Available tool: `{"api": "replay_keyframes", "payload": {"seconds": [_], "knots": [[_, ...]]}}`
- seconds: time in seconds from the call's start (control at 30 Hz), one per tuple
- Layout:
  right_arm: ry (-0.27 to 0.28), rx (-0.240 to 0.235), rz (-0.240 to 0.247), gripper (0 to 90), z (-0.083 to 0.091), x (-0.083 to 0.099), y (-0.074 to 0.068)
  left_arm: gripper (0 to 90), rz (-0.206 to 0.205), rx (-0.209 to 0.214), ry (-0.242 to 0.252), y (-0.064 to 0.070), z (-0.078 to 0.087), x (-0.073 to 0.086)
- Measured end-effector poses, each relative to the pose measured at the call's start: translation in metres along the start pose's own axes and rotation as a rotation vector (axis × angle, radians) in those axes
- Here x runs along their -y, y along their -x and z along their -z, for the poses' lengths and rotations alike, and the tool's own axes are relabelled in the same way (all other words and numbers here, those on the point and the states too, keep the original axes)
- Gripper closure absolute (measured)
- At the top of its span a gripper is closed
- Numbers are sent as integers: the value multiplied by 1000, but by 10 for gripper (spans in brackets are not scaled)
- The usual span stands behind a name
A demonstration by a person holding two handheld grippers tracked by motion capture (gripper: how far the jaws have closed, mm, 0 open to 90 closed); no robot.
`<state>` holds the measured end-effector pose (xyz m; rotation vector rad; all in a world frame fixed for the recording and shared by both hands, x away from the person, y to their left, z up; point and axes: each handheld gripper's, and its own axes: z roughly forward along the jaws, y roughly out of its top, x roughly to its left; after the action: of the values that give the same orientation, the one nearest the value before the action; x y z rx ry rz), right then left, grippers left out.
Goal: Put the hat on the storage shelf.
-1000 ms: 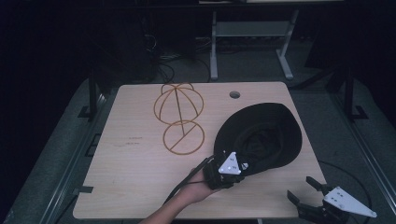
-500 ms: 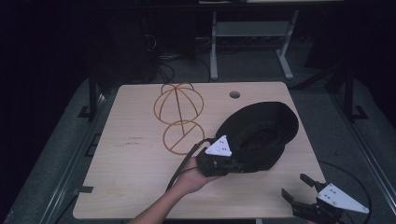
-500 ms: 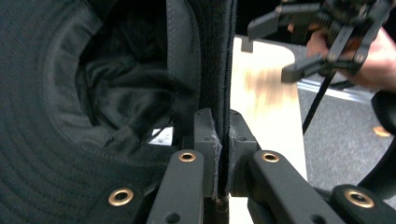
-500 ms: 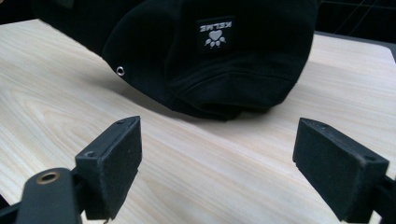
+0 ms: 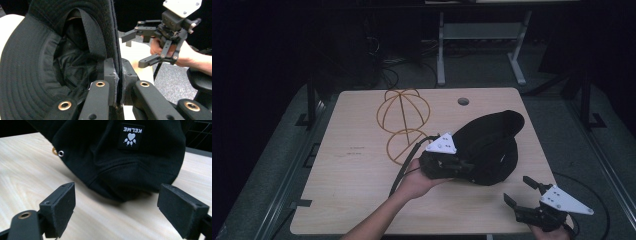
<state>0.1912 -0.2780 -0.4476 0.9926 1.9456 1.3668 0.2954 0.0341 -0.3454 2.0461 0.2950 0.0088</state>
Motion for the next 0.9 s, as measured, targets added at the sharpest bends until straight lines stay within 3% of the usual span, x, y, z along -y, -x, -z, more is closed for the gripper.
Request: {"api": "replay_keyframes", "payload": {"seconds": [0.37,0.63,0.7,0.73,0.8,0.83,0.87,0.9], "knots": [[27,-37,10,142,-24,-13,1,855,2,17,22,-2,10,-9],[24,-12,42,168,-36,-14,-2,854,-4,39,29,-1,11,-14],[23,-21,40,230,-38,-14,0,854,-8,35,26,0,12,-14],[34,-23,55,351,-38,-15,0,854,-10,29,26,0,12,-14],[48,-33,70,463,-37,-16,0,854,-10,26,27,-1,13,-14],[48,-33,70,463,-37,-16,0,854,-6,28,26,-2,13,-13],[55,-56,65,600,-35,-16,0,853,-5,26,29,-3,13,-13],[55,-56,65,600,-35,-16,0,853,-2,26,25,-3,14,-12]]}}
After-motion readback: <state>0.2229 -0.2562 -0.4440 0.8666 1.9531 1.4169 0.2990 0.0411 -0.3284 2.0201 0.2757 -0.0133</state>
